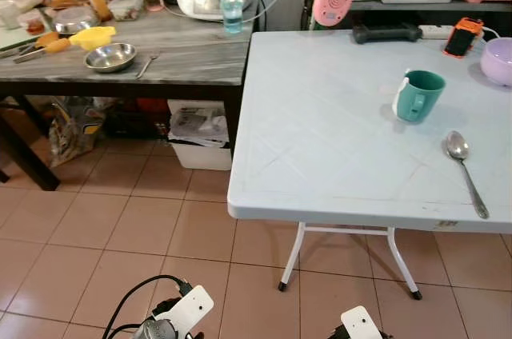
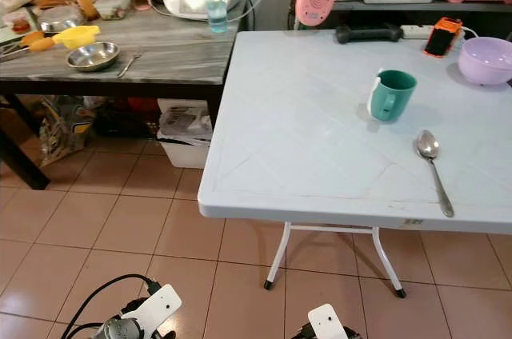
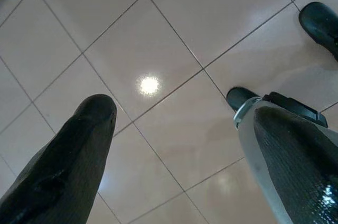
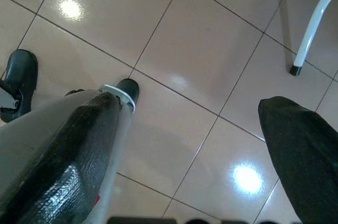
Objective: Setting the table
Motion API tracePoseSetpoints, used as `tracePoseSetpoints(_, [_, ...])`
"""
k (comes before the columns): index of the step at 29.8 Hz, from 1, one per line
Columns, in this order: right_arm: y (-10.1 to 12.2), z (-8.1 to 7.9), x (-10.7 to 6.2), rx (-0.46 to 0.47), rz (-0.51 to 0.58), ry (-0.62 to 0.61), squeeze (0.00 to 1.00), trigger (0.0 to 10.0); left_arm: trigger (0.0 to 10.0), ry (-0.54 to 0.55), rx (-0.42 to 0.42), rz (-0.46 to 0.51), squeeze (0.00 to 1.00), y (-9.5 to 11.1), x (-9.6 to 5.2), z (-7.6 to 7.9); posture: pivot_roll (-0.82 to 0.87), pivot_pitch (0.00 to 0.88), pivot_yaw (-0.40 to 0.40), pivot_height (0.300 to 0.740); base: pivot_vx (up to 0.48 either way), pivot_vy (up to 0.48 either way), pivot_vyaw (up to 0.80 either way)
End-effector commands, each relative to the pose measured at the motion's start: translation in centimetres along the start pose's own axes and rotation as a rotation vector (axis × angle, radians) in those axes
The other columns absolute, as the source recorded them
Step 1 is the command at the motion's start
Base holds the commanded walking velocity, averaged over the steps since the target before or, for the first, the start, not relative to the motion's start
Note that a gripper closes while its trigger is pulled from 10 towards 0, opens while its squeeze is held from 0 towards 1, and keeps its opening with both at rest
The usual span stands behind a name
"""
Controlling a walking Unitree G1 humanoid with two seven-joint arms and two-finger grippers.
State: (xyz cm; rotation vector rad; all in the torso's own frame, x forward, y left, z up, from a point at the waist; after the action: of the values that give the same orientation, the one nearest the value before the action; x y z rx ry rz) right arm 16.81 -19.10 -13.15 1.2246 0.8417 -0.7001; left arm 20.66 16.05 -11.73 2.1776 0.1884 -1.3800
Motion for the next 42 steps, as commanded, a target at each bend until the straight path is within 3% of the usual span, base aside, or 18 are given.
tracePoseSetpoints(1, [-0.1,-0.4,0.0,-0.006,-0.001,0.015,0.0,10.0,10.0,-0.001,0.005,-0.014,0.0,-0.5,-0.1,-0.1,-0.08,0.0,0.065,0.74,0.0,-0.27,0.0])
tracePoseSetpoints(16, [0.3,-0.6,0.0,-0.014,0.015,0.019,0.0,10.0,10.0,0.001,0.008,-0.016,0.0,-0.6,-0.1,-0.3,-0.08,0.0,0.068,0.74,0.0,-0.27,0.0])
tracePoseSetpoints(42, [1.4,-1.1,0.2,-0.03,0.047,0.032,0.0,10.0,10.0,0.021,-0.003,-0.028,0.0,-0.8,-0.2,-1.0,-0.08,0.0,0.068,0.74,0.0,0.0,0.0])
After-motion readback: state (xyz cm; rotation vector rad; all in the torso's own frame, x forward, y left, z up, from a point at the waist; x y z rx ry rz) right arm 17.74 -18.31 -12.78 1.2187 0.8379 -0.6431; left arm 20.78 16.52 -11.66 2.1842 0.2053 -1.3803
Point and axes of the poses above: a point about 5 cm out from each wrist's last joint towards the gripper, its own x axis pointing out of the wrist towards the gripper, its own y axis along the axis of the wrist's last joint, z = x × y, the point moved 4 cm from there along x, pointing out of the wrist towards the gripper, and after that the axes turned 12 degrees about x, right-handed, at the moved point
